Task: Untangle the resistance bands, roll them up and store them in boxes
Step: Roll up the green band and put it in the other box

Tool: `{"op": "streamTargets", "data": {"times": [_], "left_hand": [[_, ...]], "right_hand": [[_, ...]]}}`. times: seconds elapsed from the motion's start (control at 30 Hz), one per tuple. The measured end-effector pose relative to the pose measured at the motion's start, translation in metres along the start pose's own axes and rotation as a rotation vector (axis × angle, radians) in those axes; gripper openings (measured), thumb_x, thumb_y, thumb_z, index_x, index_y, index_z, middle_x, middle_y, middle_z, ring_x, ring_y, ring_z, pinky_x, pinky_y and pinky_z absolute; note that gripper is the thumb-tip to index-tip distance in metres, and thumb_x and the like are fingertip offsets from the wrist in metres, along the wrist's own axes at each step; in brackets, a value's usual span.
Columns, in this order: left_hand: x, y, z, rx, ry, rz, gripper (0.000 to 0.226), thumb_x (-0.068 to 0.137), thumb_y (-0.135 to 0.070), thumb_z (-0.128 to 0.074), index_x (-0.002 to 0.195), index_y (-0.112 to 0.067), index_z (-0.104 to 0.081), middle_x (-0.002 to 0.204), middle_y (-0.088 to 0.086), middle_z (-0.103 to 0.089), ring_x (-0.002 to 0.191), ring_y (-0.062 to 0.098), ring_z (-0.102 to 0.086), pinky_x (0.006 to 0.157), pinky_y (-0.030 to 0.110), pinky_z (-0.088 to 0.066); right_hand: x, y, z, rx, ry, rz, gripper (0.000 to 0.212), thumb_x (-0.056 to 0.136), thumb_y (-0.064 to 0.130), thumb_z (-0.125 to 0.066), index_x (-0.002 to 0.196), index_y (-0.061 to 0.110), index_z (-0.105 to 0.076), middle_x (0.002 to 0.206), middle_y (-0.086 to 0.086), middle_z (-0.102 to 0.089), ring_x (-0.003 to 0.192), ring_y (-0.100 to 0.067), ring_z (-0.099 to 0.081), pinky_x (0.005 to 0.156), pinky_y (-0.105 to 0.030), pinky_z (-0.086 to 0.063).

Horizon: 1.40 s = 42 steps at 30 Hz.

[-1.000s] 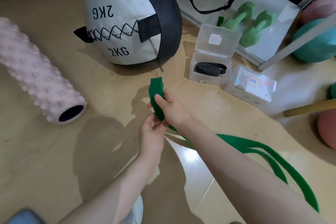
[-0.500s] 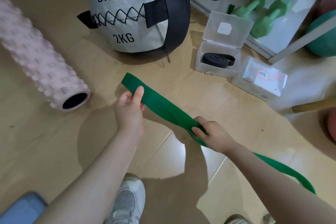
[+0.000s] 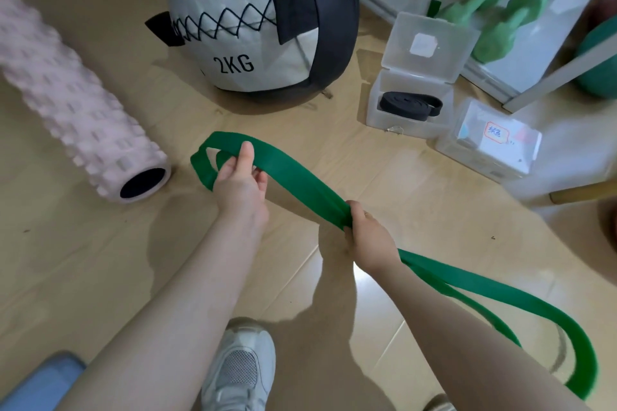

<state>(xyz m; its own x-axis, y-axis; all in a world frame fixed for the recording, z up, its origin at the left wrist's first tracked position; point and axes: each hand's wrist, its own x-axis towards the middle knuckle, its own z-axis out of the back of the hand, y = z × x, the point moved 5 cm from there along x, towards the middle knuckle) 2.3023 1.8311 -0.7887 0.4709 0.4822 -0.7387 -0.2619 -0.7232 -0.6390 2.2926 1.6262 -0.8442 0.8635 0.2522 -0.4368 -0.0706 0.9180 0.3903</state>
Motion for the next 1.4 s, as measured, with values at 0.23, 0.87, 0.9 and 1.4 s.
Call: {"op": "streamTargets", "data": {"times": [0.23,0.87,0.9,1.4], "left_hand": [[0.011,-0.035,-0.022,-0.040,0.295,-0.337,0.010,0.091,-0.014,-0.056,0.090,-0.021,-0.064,0.095,0.000,-0.067,0.095,0.017,-0.063,0.089,0.031,-0.051],[0.079,0.064,0.027,0.744,-0.166,-0.009,0.013,0.091,-0.017,-0.054,0.097,-0.006,-0.054,0.088,0.018,-0.063,0.081,0.032,-0.061,0.069,0.036,-0.048],[0.070,0.072,0.022,0.803,-0.079,-0.013,0.010,0.092,-0.017,-0.052,0.094,-0.008,-0.054,0.076,0.013,-0.061,0.070,0.028,-0.058,0.062,0.029,-0.046],[-0.011,0.189,-0.052,2.072,1.054,-0.985,0.049,0.095,-0.017,-0.038,0.143,-0.021,-0.029,0.152,0.004,-0.023,0.137,0.024,-0.021,0.109,0.035,-0.022]], "right_hand": [[0.020,0.008,0.035,0.415,0.057,0.076,0.033,0.092,0.007,-0.042,0.112,0.026,-0.023,0.088,-0.009,-0.054,0.075,-0.027,-0.054,0.070,-0.035,-0.041],[0.052,-0.017,-0.008,0.077,0.046,-0.076,0.050,0.090,0.032,-0.055,0.134,0.019,-0.037,0.125,-0.007,-0.049,0.113,-0.029,-0.049,0.089,-0.038,-0.043],[0.049,-0.021,-0.006,0.052,0.077,-0.046,0.054,0.089,0.035,-0.056,0.136,0.018,-0.036,0.126,-0.007,-0.048,0.114,-0.028,-0.049,0.091,-0.037,-0.042],[-0.064,-0.164,0.009,-0.217,0.084,-0.094,0.040,0.089,0.041,-0.053,0.126,0.027,-0.046,0.120,0.000,-0.050,0.108,-0.026,-0.051,0.089,-0.035,-0.038]]}}
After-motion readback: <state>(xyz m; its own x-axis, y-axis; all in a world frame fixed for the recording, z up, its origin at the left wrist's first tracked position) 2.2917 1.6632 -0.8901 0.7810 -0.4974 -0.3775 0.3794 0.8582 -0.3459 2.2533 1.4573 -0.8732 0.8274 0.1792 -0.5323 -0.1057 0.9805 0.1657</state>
